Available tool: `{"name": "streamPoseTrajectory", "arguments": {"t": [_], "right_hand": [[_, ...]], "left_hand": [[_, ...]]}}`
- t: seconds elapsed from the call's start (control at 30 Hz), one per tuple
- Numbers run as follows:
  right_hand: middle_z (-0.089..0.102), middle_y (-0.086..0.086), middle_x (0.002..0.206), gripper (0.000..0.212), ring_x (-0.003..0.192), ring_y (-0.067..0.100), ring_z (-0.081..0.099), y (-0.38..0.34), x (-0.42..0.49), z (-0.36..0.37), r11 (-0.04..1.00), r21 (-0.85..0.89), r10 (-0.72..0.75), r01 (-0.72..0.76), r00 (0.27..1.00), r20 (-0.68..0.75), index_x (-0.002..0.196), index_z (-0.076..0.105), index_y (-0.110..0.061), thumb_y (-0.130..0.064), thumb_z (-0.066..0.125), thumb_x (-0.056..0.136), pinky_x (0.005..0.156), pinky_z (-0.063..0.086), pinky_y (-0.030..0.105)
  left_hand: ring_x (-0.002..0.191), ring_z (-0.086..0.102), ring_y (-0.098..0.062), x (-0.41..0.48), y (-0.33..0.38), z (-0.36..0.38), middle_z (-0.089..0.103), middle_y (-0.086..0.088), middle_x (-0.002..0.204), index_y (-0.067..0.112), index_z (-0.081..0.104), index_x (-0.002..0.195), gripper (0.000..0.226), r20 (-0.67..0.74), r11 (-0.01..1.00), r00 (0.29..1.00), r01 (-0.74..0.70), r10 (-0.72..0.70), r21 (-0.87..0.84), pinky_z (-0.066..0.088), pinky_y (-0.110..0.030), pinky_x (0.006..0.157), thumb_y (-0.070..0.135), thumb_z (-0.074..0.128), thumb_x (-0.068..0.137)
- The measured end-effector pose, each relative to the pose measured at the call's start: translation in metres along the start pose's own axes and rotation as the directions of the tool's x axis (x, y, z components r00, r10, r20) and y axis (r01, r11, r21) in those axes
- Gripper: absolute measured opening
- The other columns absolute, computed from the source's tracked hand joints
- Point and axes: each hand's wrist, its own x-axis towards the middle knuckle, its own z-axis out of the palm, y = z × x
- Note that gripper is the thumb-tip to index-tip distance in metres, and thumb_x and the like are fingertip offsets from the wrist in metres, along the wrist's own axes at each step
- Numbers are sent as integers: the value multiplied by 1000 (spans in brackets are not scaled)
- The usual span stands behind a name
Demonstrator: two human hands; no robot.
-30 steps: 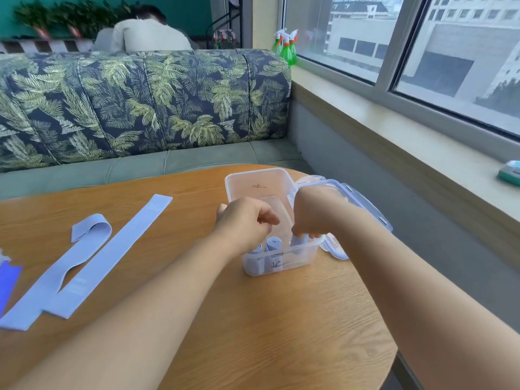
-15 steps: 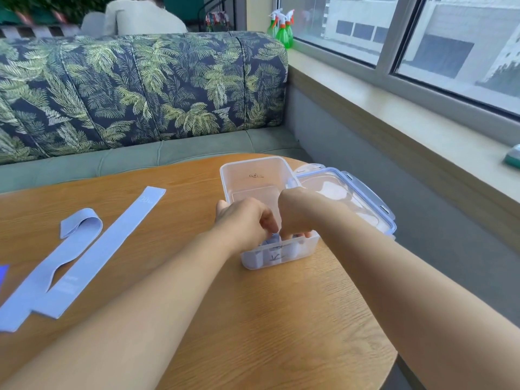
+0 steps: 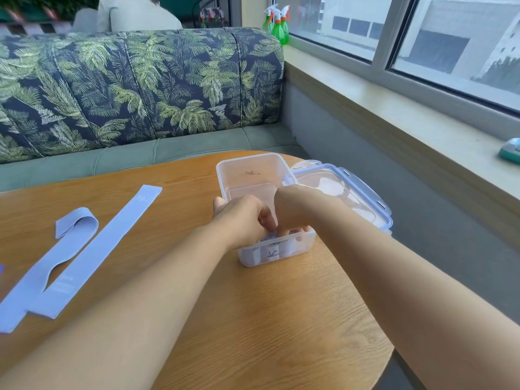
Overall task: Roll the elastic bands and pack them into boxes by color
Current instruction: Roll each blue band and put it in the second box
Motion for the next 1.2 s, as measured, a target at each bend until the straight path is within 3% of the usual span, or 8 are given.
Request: {"name": "streamPoseTrajectory", "arguments": {"t": [0.07, 0.27, 0.5, 0.8, 0.93, 1.1, 1.2], "right_hand": [[50, -6, 36, 35, 48, 11, 53, 1, 2, -1, 1000, -22, 14, -14, 999, 28, 55, 52, -14, -20, 75, 81, 68, 52, 30], [57, -3, 55, 31, 51, 11, 55, 4, 5, 0, 1000, 0, 15, -15, 999, 46, 61, 53, -14, -21, 75, 82, 66, 51, 30], [61, -3, 60, 29, 55, 11, 59, 9, 11, 2, 1000, 28, 2, -4, 997, 74, 63, 54, -14, -20, 77, 80, 75, 58, 33], [60, -4, 63, 31, 56, 9, 58, 14, 15, 7, 997, 78, -31, 23, 995, 92, 65, 52, -17, -25, 78, 81, 59, 49, 23], [61, -5, 62, 30, 56, 8, 59, 16, 14, 8, 995, 101, -33, 22, 994, 105, 64, 54, -18, -25, 77, 81, 57, 47, 22], [61, -4, 62, 30, 56, 9, 60, 17, 12, 6, 988, 152, -24, 7, 994, 108, 62, 55, -17, -25, 78, 80, 56, 48, 22], [63, -3, 63, 30, 56, 10, 61, 17, 11, 5, 985, 174, -17, 0, 995, 95, 65, 54, -16, -25, 77, 81, 56, 48, 21]], "left_hand": [[105, 48, -14, 0, 1, -1, 68, 18, 88, 38, 73, 78, 17, 1, 1000, 1000, -15, 15, 18, 19, -31, 83, 27, 64, 87], [105, 49, -11, 1, 1, -2, 68, 18, 87, 38, 70, 72, 21, -1, 1000, 1000, -11, 11, 28, 18, -31, 85, 24, 62, 86], [104, 50, -11, 3, 0, 0, 68, 18, 85, 37, 73, 78, 15, -5, 1000, 1000, -20, 20, 17, 20, -33, 88, 31, 64, 88], [97, 54, -7, 1, -1, -2, 66, 19, 80, 38, 70, 74, 16, -15, 999, 999, -48, 48, 19, 21, -35, 93, 30, 66, 87], [95, 53, -9, 1, 0, -2, 64, 20, 76, 38, 72, 77, 15, -21, 999, 999, -43, 43, -4, 22, -38, 97, 30, 66, 88], [92, 52, -5, 1, -1, -3, 69, 20, 83, 36, 74, 82, 12, -26, 999, 998, -49, 49, -21, 22, -37, 91, 31, 66, 89], [85, 50, -3, 2, 0, -4, 65, 19, 75, 35, 76, 86, 11, -35, 998, 998, -49, 48, -27, 22, -36, 91, 31, 65, 89]]}}
